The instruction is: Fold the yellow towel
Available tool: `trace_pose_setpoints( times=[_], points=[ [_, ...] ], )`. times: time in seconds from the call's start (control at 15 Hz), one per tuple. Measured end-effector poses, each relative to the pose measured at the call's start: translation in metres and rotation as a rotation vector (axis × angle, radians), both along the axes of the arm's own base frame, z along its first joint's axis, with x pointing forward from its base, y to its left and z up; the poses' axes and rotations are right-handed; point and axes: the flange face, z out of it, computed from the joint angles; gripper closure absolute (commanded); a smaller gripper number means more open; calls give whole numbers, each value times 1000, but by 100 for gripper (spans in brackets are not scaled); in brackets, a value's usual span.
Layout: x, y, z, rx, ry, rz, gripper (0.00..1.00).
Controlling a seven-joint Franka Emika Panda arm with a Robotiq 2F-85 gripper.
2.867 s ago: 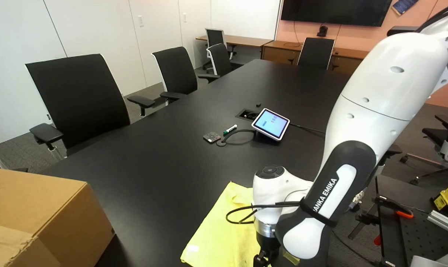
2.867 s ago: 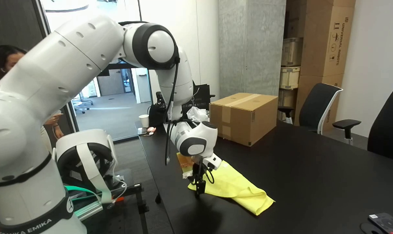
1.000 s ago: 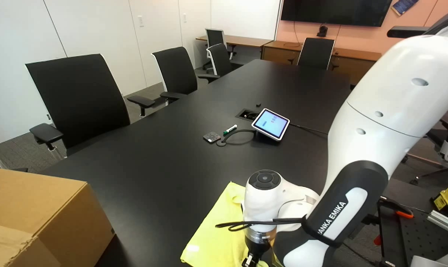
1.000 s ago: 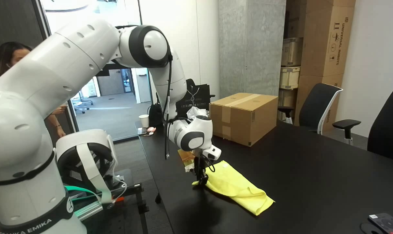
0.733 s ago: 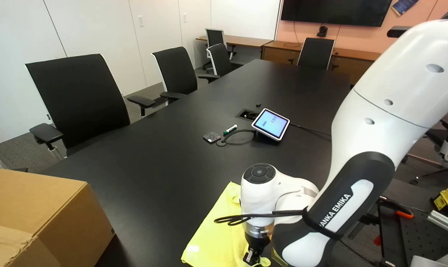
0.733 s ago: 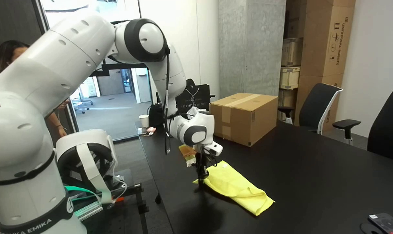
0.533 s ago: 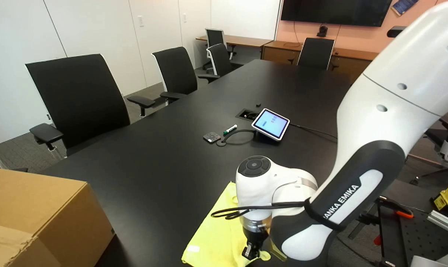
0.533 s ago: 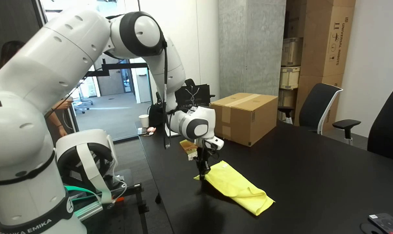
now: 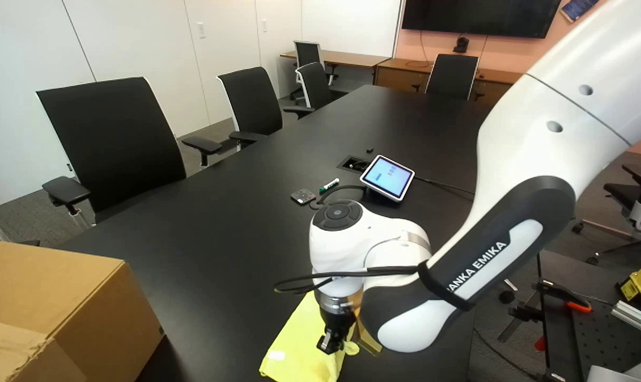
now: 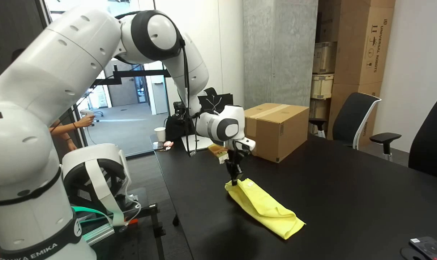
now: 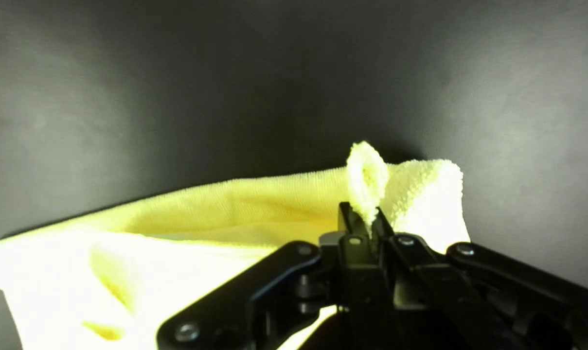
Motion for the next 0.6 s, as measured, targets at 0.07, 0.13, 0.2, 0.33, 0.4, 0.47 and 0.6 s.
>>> trace_pose_setpoints(
  times=[0.07, 0.13, 0.2, 0.33, 0.4, 0.47, 0.6],
  points=[
    [7, 3, 2, 6, -13, 3, 94],
    [13, 8, 3, 10, -25, 8, 95],
    [18, 12, 3, 13, -37, 17, 94],
    [28, 22, 1, 14, -54, 48, 94],
    [31, 28, -2, 8, -54, 72, 94],
    [34, 33, -5, -1, -51, 97, 94],
    [39, 44, -14, -25, -46, 153, 94]
  ],
)
